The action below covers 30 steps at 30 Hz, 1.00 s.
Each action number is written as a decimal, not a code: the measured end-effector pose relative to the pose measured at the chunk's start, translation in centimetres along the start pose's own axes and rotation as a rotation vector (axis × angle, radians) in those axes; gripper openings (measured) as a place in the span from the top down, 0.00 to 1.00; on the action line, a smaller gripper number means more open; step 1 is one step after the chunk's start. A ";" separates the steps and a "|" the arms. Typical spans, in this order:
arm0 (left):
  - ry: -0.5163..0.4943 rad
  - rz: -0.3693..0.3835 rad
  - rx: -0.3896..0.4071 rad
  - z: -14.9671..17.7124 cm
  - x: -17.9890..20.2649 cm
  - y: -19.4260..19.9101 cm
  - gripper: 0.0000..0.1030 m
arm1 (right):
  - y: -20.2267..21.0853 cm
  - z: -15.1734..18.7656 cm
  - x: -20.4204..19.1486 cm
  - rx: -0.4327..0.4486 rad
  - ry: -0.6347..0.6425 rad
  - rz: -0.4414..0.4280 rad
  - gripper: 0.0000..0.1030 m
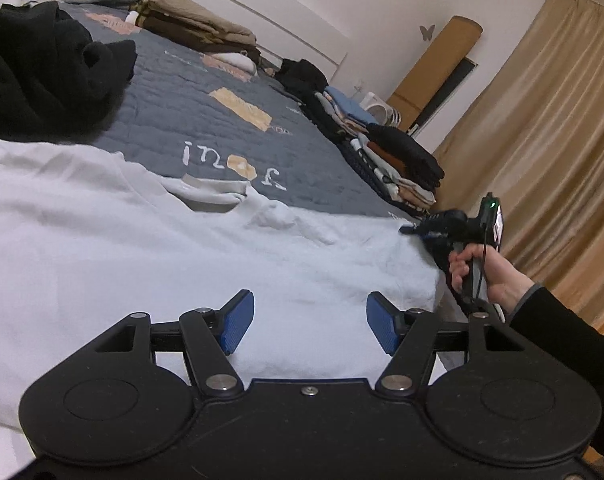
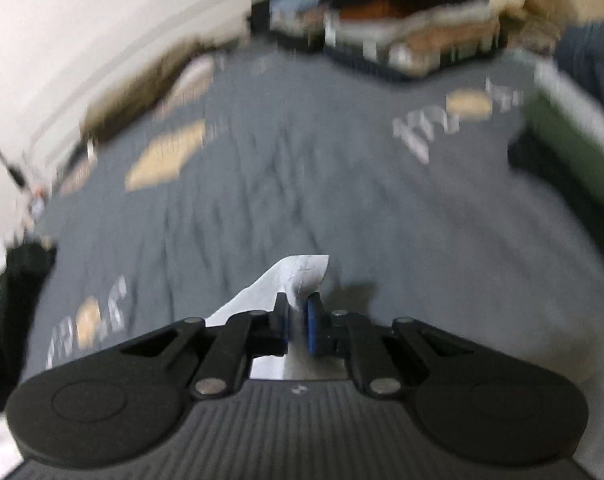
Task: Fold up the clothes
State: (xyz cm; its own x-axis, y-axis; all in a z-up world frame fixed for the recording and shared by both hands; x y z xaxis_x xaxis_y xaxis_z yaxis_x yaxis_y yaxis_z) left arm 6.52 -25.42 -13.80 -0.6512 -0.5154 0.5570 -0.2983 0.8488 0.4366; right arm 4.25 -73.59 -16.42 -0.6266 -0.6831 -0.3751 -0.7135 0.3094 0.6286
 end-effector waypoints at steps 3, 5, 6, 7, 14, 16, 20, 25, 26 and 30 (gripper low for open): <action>0.004 -0.003 -0.001 0.0 -0.1 0.0 0.40 | -1.6 -0.6 -1.0 0.028 0.084 0.038 0.92; -0.003 -0.004 -0.001 0.1 -0.1 0.1 0.40 | -3.3 0.0 -1.2 -0.017 0.141 0.086 0.90; -0.004 -0.002 -0.003 0.1 0.0 0.2 0.40 | -3.8 0.3 -1.1 -0.031 0.153 0.098 0.89; -0.003 0.002 -0.005 0.2 0.0 0.2 0.40 | -3.6 0.5 -1.1 -0.033 0.161 0.107 0.89; -0.007 0.053 -0.016 0.4 1.3 0.7 0.40 | 5.2 1.3 0.3 0.029 0.092 0.044 0.55; -0.011 0.064 -0.016 0.6 1.9 0.8 0.40 | 8.2 2.1 0.4 0.070 0.073 0.031 0.52; -0.019 0.076 -0.017 0.9 2.8 0.9 0.40 | 12.6 4.9 -0.9 0.134 0.026 -0.056 0.48; -0.020 0.083 -0.018 1.1 3.2 1.2 0.39 | 10.8 10.2 -4.3 -0.022 0.019 -0.193 0.47; -0.021 0.079 -0.018 1.2 3.2 1.3 0.39 | 10.0 11.0 -4.4 -0.040 0.038 -0.168 0.47; -0.009 0.053 -0.008 1.0 2.6 1.9 0.38 | 6.8 12.5 -1.4 -0.087 0.060 0.064 0.48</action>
State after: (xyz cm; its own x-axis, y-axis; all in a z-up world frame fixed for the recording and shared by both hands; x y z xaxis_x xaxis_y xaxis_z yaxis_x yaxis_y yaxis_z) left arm 3.61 -25.02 -12.25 -0.6722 -0.4688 0.5730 -0.2578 0.8737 0.4124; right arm -3.66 -62.18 -20.11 -0.6485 -0.7027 -0.2926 -0.6409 0.2967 0.7080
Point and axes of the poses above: each gripper's, at about its wrist camera, not at the fingertips, and y roughly against the way its jaws point, x to its right, z to its underside, the point moved 8 cm from there along -y, roughly the way its jaws point, and after that the axes turned 1 degree about y, right-handed, at the moved point
